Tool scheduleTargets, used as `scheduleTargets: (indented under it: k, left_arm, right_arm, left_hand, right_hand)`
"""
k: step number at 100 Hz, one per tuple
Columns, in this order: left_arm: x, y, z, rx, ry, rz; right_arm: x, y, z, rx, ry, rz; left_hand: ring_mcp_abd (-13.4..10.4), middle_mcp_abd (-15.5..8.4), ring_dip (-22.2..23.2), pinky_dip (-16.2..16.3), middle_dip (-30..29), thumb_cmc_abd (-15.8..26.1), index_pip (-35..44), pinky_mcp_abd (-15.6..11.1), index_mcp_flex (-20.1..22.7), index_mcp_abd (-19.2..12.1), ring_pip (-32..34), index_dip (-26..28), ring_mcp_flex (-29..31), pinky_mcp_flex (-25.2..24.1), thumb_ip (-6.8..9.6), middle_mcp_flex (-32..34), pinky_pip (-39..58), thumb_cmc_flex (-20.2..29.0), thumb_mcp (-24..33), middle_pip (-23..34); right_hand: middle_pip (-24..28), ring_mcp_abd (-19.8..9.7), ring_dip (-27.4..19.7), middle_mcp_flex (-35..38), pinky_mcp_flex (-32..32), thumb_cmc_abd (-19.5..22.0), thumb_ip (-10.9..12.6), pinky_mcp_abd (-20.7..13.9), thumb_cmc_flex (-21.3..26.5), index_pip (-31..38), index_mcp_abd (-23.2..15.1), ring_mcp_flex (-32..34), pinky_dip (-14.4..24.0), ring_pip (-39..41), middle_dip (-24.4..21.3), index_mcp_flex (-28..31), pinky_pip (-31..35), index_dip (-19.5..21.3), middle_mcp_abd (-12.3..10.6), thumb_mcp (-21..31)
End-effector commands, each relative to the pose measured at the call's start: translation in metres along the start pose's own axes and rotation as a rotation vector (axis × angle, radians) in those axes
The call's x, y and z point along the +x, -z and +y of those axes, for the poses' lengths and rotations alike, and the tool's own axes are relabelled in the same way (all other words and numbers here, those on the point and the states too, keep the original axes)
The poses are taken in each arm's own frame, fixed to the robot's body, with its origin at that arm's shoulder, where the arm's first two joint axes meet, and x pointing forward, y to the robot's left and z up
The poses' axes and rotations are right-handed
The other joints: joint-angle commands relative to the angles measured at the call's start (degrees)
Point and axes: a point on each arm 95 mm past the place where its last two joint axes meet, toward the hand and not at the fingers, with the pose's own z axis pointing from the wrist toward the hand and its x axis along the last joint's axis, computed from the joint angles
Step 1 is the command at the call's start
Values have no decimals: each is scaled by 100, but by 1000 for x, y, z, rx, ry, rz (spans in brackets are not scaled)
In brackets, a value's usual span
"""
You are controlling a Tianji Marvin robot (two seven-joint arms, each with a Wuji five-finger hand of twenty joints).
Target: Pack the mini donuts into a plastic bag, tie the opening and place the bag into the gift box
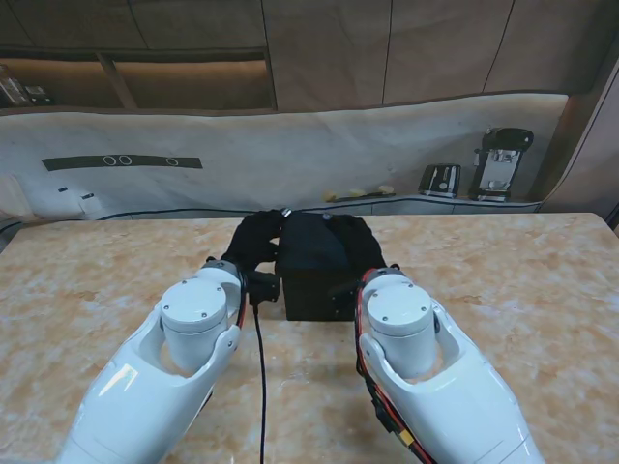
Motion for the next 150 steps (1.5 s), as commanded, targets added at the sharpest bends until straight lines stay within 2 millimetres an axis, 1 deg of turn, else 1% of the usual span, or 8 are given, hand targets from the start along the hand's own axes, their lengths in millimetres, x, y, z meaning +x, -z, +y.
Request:
scheduleTargets:
  k: [1,35,48,62,88,102,117,150]
  left_arm:
    - [4,4,9,-35,11,9]
    - [-3,4,9,-44,-3,-19]
    - [-5,3,9,-50,-11,-29]
    - [-8,3,9,-57,-26,-38]
    - [-10,0,7,-66,-28,-38]
    - [-8,-3,5,-72,-36,-25]
    - [-4,-6,5,-75,-39,-20]
    - [-7,-10,6,-78,-42,-40]
  right_arm:
    - [3,3,-13,52,-11,1]
    - [1,3,-15,55,5,-15]
    - [1,2,-15,52,9,-19]
    - [0,1,-14,48,12,-22]
    - [1,-1,-12,40,18,-16]
    - [2,-3,-11,35,19,-13]
    - [2,-5,-9,28,19,-13]
    - [-3,-9,-7,24,29,-37]
  left_hand:
    - [-241,-216,125,27,133,144,111,-351,187,-116,465,-7,303,-13,102,280,4,36,-42,303]
    - [-344,-302,93,-138,117,156,95,-419,245,-152,334,4,184,-208,105,173,-319,-29,-48,234]
    - [-385,-319,75,-355,111,127,97,-119,305,-230,251,29,182,-287,109,194,-733,-79,-54,198]
    - [-457,-382,51,-519,104,123,77,-59,356,-312,126,47,117,-335,110,166,-1050,-108,-57,142]
    - [-607,-477,24,-679,93,154,28,-158,337,-388,-87,71,-7,-433,113,89,-1545,-177,-55,72]
    - [-697,-558,28,-656,90,229,25,-217,320,-424,-161,91,-49,-371,105,77,-1988,-175,-69,49]
    - [-714,-561,39,-403,84,242,20,-215,312,-425,-210,101,-48,-34,108,71,-2879,-182,-61,46]
    - [-735,-594,39,-204,76,244,25,-185,287,-425,-236,104,-73,-77,107,21,-2997,-183,-65,36]
  right_hand:
    - [146,-326,28,148,46,-52,-80,-20,44,102,-148,290,205,380,105,-25,315,-42,-121,-139]
    - [110,-399,-23,175,-51,-69,-61,-16,86,66,-204,280,334,277,87,25,403,-52,-182,-164]
    - [117,-424,-32,177,-102,-56,-58,-23,89,57,-228,272,391,236,91,35,438,-52,-198,-185]
    - [132,-440,-30,177,-130,-58,-54,-36,98,52,-253,279,450,200,99,47,477,-49,-219,-202]
    - [285,-463,-9,188,-153,-43,-53,-46,85,53,-311,278,543,163,172,74,514,-32,-246,-208]
    - [288,-429,-3,187,-125,-43,-52,-28,82,59,-322,278,568,160,172,94,531,-25,-242,-207]
    - [289,-448,-1,187,-132,-43,-52,-33,81,51,-336,280,590,160,170,93,537,-22,-249,-202]
    - [277,-462,-8,183,-213,-55,-47,0,96,43,-364,260,629,123,162,126,526,-14,-283,-207]
